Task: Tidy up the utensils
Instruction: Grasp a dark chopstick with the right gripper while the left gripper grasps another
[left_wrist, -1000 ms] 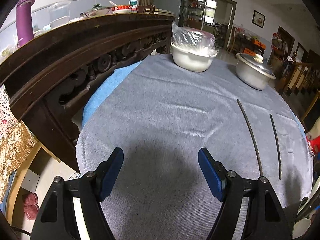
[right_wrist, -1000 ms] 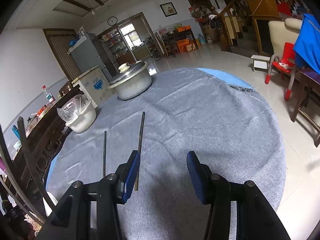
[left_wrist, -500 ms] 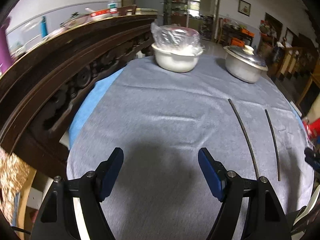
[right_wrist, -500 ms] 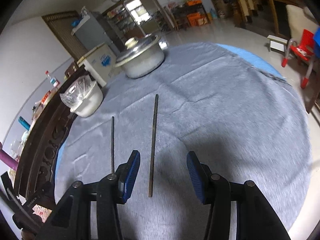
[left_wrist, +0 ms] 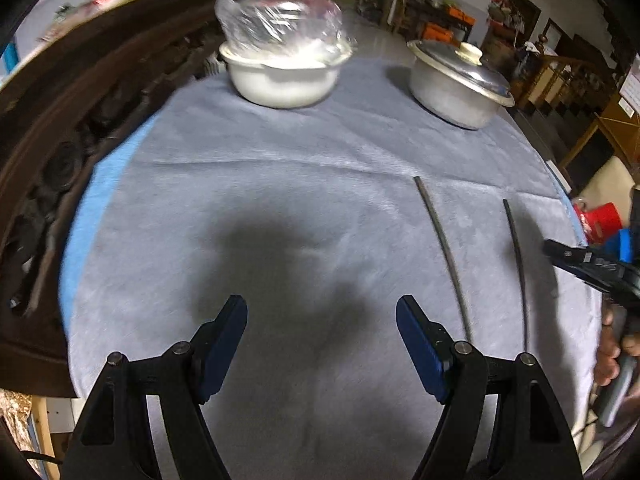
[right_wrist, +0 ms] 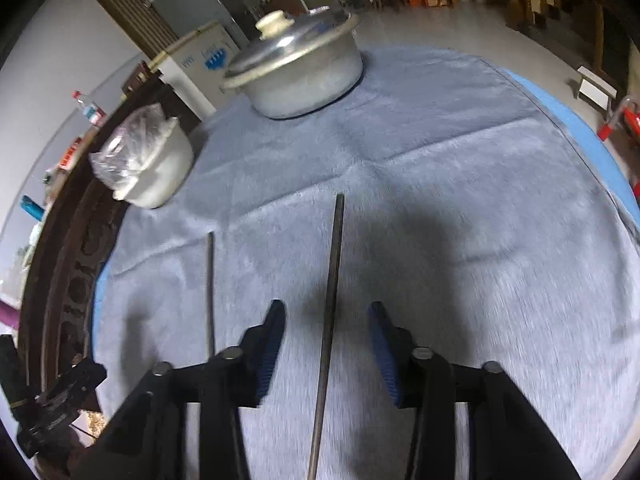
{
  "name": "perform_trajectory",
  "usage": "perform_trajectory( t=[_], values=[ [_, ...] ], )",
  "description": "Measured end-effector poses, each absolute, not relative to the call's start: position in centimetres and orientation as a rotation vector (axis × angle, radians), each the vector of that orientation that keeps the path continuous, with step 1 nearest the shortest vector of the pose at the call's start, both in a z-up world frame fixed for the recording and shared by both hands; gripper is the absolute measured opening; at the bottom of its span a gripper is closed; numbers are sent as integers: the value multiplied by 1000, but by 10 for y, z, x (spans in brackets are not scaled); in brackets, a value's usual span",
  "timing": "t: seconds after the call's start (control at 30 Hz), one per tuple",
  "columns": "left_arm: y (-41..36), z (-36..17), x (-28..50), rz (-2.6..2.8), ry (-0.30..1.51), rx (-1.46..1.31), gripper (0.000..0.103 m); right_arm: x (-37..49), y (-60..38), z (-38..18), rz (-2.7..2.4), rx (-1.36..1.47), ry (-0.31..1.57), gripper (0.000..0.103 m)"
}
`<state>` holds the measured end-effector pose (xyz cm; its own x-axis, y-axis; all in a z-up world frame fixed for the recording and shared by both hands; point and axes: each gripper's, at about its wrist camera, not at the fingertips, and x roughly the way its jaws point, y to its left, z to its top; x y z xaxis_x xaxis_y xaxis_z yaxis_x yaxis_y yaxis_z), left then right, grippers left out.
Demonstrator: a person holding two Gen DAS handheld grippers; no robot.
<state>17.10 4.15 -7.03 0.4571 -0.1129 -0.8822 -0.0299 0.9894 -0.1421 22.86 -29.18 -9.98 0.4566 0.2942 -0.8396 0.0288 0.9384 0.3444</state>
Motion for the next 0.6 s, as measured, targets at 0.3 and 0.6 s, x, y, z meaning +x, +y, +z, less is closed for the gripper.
perform_trajectory(
  t=[0.3, 0.6],
  values=[
    [14, -64, 256, -110, 1266, -139, 77, 294, -277, -104, 111, 258, 1259, 35],
    [-17, -90, 315, -14, 1457, -148, 77, 320, -280, -123, 78, 205, 1395, 25]
  ],
)
